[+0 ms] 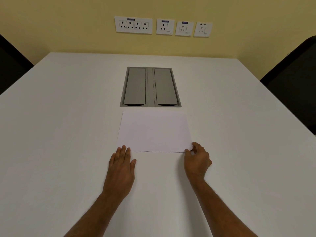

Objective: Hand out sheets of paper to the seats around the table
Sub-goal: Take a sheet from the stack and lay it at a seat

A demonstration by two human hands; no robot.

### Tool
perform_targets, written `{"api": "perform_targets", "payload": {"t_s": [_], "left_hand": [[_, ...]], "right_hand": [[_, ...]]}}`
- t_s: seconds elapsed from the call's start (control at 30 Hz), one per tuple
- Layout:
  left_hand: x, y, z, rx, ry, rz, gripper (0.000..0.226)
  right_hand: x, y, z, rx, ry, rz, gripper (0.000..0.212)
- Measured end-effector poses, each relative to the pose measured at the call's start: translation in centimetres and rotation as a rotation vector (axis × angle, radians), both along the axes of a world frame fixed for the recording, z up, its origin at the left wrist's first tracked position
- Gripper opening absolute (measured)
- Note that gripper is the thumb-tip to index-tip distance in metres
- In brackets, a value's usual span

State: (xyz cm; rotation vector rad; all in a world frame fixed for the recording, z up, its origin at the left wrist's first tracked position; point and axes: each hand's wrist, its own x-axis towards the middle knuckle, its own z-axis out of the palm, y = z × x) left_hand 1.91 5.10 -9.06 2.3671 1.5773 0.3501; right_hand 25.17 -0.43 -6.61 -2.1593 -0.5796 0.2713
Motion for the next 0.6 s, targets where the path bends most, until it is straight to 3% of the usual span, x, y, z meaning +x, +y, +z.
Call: {"api": "perform_targets", "payload": {"t_s": [0.6], "left_hand": [[0.1, -0.1, -0.1, 0.031, -0.015, 0.009, 0.098]], "right_hand": [[0.3, -1.2, 0.0, 0.192, 0.116, 0.056, 0.026]]}}
